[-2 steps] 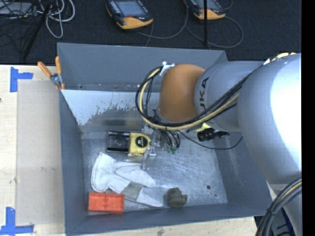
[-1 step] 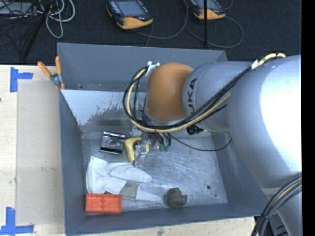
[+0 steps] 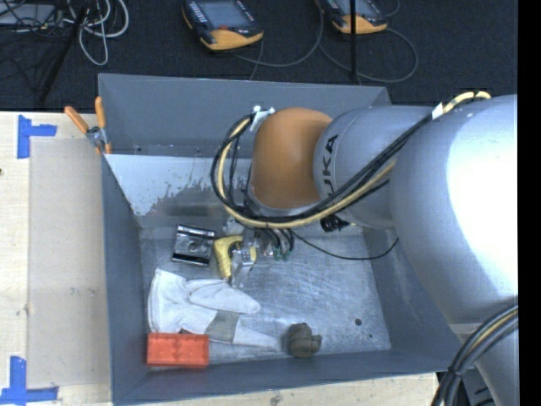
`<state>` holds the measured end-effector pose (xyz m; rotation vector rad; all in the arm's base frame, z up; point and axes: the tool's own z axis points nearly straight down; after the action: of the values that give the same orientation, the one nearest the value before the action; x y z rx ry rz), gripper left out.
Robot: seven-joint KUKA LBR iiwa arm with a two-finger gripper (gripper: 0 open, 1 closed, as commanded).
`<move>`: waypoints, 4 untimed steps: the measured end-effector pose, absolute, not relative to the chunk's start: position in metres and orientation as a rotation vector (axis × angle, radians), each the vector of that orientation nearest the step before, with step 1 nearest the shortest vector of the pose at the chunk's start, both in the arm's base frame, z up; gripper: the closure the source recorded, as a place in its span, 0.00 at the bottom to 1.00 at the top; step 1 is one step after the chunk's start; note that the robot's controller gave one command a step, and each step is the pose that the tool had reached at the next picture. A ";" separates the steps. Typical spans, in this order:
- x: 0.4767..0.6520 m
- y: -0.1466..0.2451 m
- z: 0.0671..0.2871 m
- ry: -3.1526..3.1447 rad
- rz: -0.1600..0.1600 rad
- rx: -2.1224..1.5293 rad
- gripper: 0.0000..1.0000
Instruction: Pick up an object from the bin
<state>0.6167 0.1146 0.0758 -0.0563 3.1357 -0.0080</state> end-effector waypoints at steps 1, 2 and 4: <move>0.606 0.120 0.107 3.148 -0.006 -0.064 1.00; 0.610 0.129 0.132 3.132 0.002 -0.100 1.00; 0.605 0.130 0.176 3.137 -0.001 -0.149 1.00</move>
Offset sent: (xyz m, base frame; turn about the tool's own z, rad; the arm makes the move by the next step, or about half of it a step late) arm -0.0058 0.0268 -0.0058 -0.0741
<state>0.6051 0.1296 0.1764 -0.1487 3.1367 -0.0006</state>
